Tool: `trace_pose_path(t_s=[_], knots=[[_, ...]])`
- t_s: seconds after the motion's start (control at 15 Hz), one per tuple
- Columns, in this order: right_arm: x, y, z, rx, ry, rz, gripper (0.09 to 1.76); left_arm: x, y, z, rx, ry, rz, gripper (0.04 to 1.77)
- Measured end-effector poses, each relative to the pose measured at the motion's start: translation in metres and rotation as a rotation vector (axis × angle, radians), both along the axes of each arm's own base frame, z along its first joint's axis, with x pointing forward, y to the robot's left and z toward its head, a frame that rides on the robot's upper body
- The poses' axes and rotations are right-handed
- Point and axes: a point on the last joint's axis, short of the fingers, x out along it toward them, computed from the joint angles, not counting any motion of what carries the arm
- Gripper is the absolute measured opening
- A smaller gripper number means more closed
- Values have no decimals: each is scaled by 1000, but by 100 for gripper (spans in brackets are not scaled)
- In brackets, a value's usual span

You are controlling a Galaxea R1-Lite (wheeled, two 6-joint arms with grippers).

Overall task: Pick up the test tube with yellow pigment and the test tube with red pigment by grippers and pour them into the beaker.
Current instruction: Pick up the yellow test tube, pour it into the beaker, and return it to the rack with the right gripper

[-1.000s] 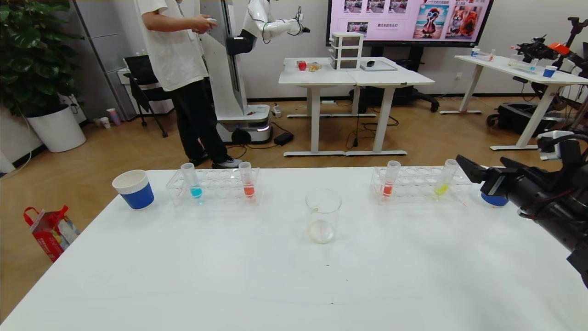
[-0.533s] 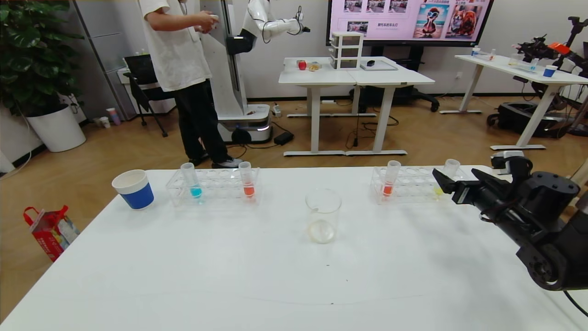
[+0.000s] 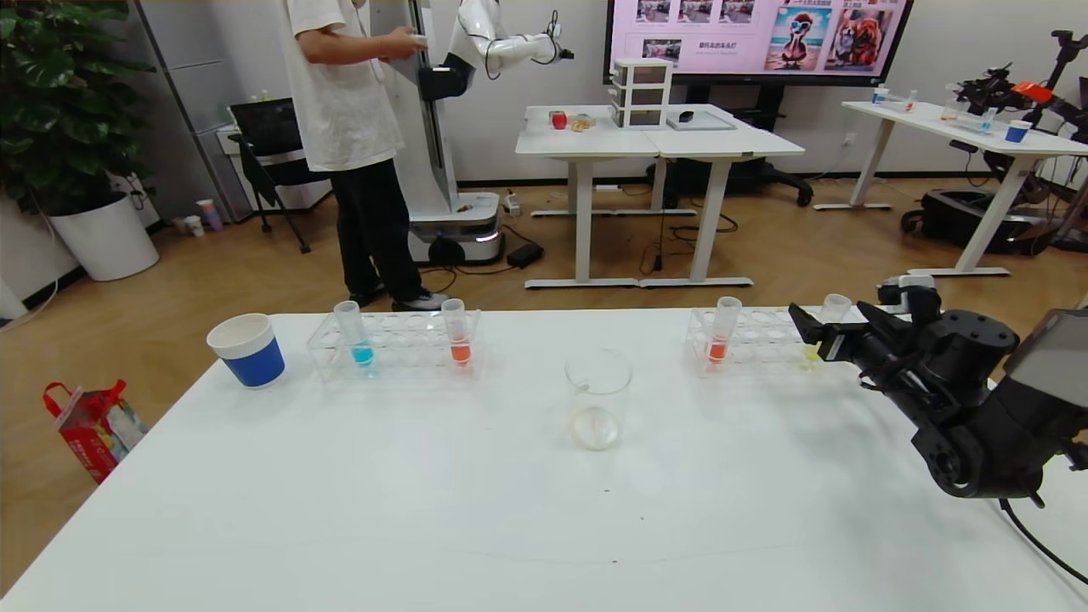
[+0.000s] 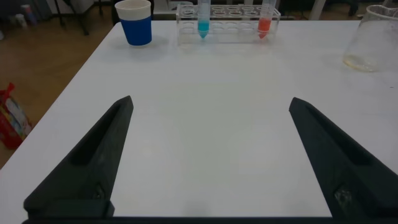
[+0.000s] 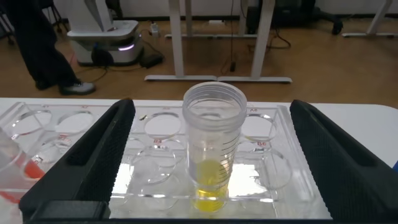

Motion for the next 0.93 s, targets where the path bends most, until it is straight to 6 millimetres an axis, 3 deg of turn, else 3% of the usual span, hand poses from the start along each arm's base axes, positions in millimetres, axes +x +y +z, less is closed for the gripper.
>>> trace_pose_path(t_s=[0.33,0.4,0.47,0.53,0.6,0.67,0.73,0.8,0.93], knots=[[12,-4,-8,-3,-13,-7,170,0,0,0,0,0,0,175],[13,-4,-8,-3,-16,-7,150,0,0,0,0,0,-1,175],[14,-4,-8,-5,-20,-8,117,0,0,0,0,0,0,175],[14,-4,-8,-5,-21,-7,72,0,0,0,0,0,0,175],[14,-2,-7,-8,-22,-2,43,0,0,0,0,0,0,175],[14,-3,-7,-10,-22,-4,43,0,0,0,0,0,-1,175],[14,-4,-7,-12,-26,-6,64,0,0,0,0,0,0,175],[14,-3,-7,-12,-27,-5,54,0,0,0,0,0,0,175],[14,-3,-7,-23,-28,-7,51,0,0,0,0,0,-1,175]])
